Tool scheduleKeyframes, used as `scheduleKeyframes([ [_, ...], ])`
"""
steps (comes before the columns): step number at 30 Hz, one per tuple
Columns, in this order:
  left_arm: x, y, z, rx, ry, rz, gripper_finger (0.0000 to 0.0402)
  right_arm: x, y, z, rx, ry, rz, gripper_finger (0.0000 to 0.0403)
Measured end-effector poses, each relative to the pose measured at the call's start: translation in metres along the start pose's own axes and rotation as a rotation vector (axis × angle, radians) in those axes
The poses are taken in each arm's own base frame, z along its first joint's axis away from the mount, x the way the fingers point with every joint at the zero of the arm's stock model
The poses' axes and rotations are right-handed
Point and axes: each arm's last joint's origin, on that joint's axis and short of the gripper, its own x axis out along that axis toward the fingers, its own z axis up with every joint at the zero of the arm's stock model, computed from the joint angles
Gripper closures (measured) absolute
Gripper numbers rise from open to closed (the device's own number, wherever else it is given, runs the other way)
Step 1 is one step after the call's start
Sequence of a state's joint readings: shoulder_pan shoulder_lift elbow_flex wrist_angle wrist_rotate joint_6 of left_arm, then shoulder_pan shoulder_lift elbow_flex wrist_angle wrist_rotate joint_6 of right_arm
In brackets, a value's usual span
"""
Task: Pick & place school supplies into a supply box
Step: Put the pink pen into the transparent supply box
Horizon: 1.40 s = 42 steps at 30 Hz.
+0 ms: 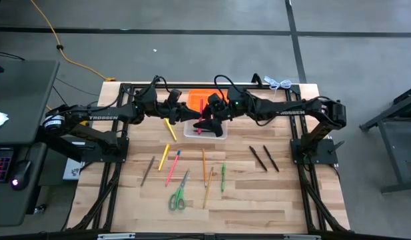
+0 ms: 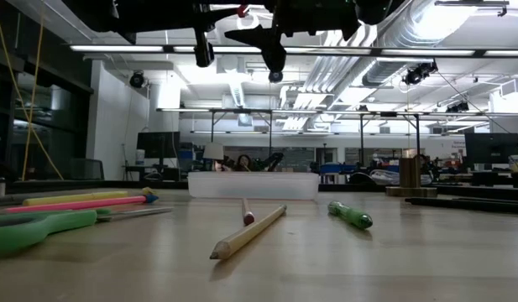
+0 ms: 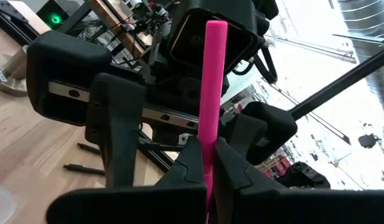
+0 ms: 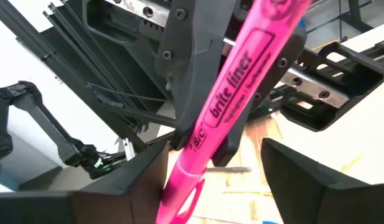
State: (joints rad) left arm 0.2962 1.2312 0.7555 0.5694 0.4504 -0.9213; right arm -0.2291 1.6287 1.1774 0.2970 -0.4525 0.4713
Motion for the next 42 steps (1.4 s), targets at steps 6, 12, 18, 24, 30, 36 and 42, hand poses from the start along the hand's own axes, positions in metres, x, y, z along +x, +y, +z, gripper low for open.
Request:
scheduleKeyframes([
  [6,0.000,0.000,0.000,-0.002,0.007,0.000,0.0369,0.000,0.000,0.000,-0.001,0.008,0.015,0.0231],
  [12,0.000,0.000,0.000,-0.003,0.005,0.001,0.0369,0.000,0.001,0.000,-0.008,0.013,0.026,0.0298],
  [18,0.000,0.000,0.000,-0.001,0.004,0.000,0.0369,0.000,0.001,0.000,-0.016,0.019,0.037,0.0368],
  [24,0.000,-0.003,0.000,-0.003,0.008,-0.025,0.0371,0.000,-0.001,-0.001,-0.028,0.021,0.031,0.0389],
  [30,0.000,-0.003,0.001,0.000,0.001,-0.019,0.0370,-0.001,-0.003,0.000,-0.009,0.014,0.032,0.0383],
  [36,0.000,-0.002,0.001,0.014,0.002,-0.014,0.0369,-0.002,-0.004,0.001,-0.015,0.014,0.034,0.0389],
  [42,-0.014,0.003,0.012,0.020,0.036,-0.004,0.0369,-0.006,-0.002,0.000,-0.016,0.049,0.013,0.0389],
])
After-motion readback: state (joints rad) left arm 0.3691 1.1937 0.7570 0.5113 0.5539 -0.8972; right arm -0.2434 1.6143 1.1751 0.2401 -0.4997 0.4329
